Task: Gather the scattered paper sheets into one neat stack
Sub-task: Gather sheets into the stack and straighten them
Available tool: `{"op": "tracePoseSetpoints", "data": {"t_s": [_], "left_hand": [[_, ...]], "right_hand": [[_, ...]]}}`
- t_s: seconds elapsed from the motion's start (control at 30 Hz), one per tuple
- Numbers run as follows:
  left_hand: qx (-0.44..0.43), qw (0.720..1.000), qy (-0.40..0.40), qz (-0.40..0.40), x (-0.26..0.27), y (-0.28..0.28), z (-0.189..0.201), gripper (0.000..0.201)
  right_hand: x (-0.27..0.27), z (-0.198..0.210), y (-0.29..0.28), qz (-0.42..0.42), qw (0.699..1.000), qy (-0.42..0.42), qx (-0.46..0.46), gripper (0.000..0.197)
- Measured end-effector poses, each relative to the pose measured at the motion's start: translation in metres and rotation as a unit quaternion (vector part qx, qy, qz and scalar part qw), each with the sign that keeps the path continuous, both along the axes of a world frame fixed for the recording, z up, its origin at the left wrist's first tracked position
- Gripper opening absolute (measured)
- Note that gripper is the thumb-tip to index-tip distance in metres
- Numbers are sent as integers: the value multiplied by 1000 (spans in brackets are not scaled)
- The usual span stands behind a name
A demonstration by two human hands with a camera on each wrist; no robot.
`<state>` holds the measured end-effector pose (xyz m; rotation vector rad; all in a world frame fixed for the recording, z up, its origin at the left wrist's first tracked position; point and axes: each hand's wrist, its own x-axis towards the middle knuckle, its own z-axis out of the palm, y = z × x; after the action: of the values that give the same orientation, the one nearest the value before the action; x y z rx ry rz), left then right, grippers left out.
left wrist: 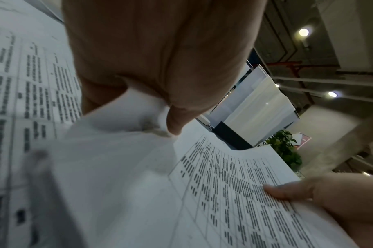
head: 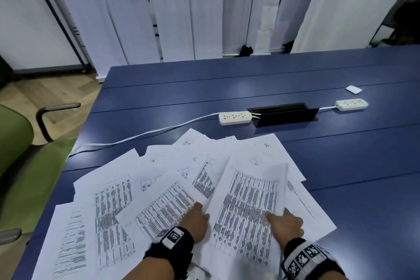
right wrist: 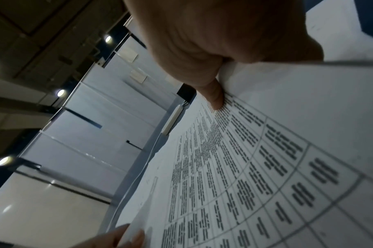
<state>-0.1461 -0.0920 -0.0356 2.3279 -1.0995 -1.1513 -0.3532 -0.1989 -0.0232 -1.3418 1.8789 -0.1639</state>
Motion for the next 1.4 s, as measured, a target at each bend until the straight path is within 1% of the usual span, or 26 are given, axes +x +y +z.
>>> {"op": "tracePoseSetpoints", "data": {"t_s": [0.07, 0.1, 0.2, 0.3, 0.37, 0.47, 0.53, 0.63, 0.7, 0.73, 0.77, 0.8, 0.83, 0.87, 0.9, 0.93, 0.97, 1.0, 1.03, 1.07, 1.13, 1.2, 1.27, 1.3, 1.33, 1.4], "left_hand": [[-16, 1000, -1, -17, -5, 3, -2, 24], [-26, 999, 13, -16, -8, 5, -3, 24], [-64, 990, 117, 39, -5, 9, -7, 28], [-90, 964, 199, 153, 10, 23, -9, 43], [-107, 946, 228, 204, 15, 33, -8, 45], [-99, 941, 246, 211, 9, 45, -1, 28], [-80, 926, 281, 240, 1, 48, -2, 20], [-71, 895, 345, 272, -9, 49, -2, 19], [-48, 893, 360, 265, -9, 50, 0, 22], [-40, 898, 362, 246, -9, 49, 3, 32], [-34, 910, 343, 231, -8, 47, 3, 46], [-39, 933, 298, 199, -5, 45, 1, 57], [-39, 957, 230, 170, -3, 42, -1, 62], [-45, 974, 168, 143, -1, 40, 0, 61], [-60, 979, 139, 134, -1, 37, -2, 55], [-74, 980, 135, 122, -3, 34, -3, 45], [-84, 977, 154, 119, -6, 32, -6, 40], [-87, 974, 174, 113, -12, 29, -5, 48], [-98, 972, 179, 115, -17, 27, -9, 59], [-105, 972, 174, 116, -22, 26, -11, 63], [-128, 965, 183, 140, -31, 27, -10, 64], [-159, 946, 225, 173, -28, 32, -3, 63], [-196, 916, 261, 233, -15, 44, 5, 61], [-216, 899, 278, 262, -8, 50, 11, 60], [-225, 885, 282, 296, 0, 59, 17, 60], [-240, 856, 284, 359, 11, 77, 20, 59]], "right_hand": [[-4, -1, -3, -40, 995, -86, 3, 43], [-6, -1, -3, -55, 990, -130, 7, 42], [-16, 0, -7, -106, 967, -228, 39, 58], [-26, 4, -8, -148, 956, -252, 33, 59], [-31, 5, -8, -159, 951, -264, 31, 60], [-34, 5, -11, -153, 945, -287, 33, 59], [-31, 10, -12, -132, 943, -303, 36, 59], [-27, 18, -13, -103, 941, -321, 34, 62], [-25, 11, -13, -61, 955, -289, 11, 58], [-25, 5, -13, -34, 961, -276, 0, 56], [-25, 0, -14, -9, 964, -266, -11, 55], [-25, -3, -14, 11, 966, -259, -20, 56], [-25, -6, -15, 21, 965, -262, -19, 57], [-24, -8, -15, 29, 963, -269, -11, 59], [-22, -10, -16, 36, 959, -281, 1, 61], [-20, -13, -17, 46, 956, -290, 11, 62], [-17, -15, -17, 57, 954, -294, 24, 63], [-15, -19, -18, 71, 952, -295, 33, 64], [-12, -20, -19, 88, 953, -287, 38, 63], [-10, -21, -21, 109, 954, -277, 33, 61], [-10, -23, -28, 148, 957, -248, 17, 60], [-15, -19, -42, 165, 965, -203, -28, 55], [-25, -19, -61, 166, 970, -140, -107, 41], [-30, -18, -71, 178, 969, -91, -145, 41], [-34, -20, -79, 203, 964, -36, -167, 49], [-40, -21, -89, 254, 951, 78, -159, 76]]}}
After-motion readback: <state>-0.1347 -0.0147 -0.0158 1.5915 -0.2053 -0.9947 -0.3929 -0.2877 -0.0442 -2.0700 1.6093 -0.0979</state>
